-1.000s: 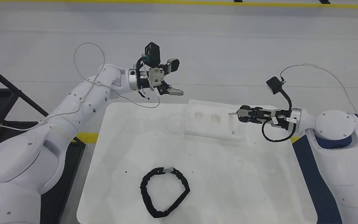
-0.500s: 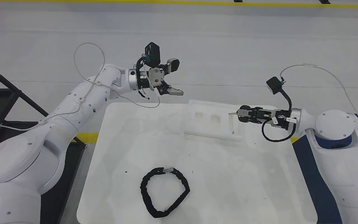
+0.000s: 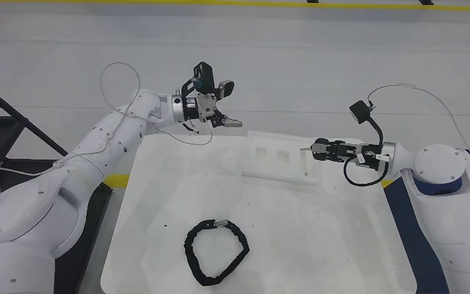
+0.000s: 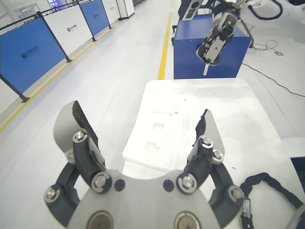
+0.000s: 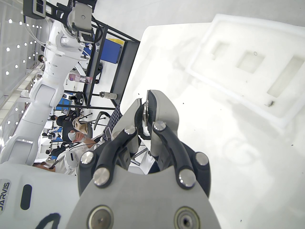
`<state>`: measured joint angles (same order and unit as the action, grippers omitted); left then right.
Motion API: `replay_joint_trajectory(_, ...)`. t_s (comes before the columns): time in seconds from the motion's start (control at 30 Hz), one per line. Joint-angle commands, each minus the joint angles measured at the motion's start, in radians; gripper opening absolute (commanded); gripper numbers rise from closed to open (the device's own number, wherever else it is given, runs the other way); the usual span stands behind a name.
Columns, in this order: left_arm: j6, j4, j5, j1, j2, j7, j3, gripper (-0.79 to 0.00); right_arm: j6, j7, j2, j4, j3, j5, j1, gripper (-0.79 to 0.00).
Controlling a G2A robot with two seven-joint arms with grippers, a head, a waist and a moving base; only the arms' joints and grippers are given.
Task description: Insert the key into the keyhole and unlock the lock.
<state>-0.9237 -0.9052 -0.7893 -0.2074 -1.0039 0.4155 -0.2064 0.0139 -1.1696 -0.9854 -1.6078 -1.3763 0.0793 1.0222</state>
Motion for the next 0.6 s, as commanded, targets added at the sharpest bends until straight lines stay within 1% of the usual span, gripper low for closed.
replay_joint_trajectory(0.0, -0.010, -0.015, -0.018, -0.018, 0.009, -0.008, -0.010, 0.000, 0.000, 0.000, 0.000, 0.000, 0.000, 0.000, 0.000, -0.785)
replay_joint_trajectory(0.07, -0.031, -0.034, -0.046, -0.040, 0.020, -0.002, -0.022, 0.000, 0.000, 0.000, 0.000, 0.000, 0.000, 0.000, 0.000, -0.785)
replay_joint_trajectory(0.13, -0.061, -0.051, -0.078, -0.064, 0.034, 0.021, -0.036, 0.000, 0.000, 0.000, 0.000, 0.000, 0.000, 0.000, 0.000, -0.785)
replay_joint_trajectory(0.23, -0.083, -0.077, -0.143, -0.098, 0.055, 0.056, -0.059, 0.000, 0.000, 0.000, 0.000, 0.000, 0.000, 0.000, 0.000, -0.785)
replay_joint_trajectory(0.43, -0.089, -0.134, -0.278, -0.162, 0.098, 0.131, -0.092, 0.000, 0.000, 0.000, 0.000, 0.000, 0.000, 0.000, 0.000, -0.785)
replay_joint_trajectory(0.57, -0.089, -0.177, -0.359, -0.189, 0.119, 0.169, -0.084, 0.000, 0.000, 0.000, 0.000, 0.000, 0.000, 0.000, 0.000, -0.785)
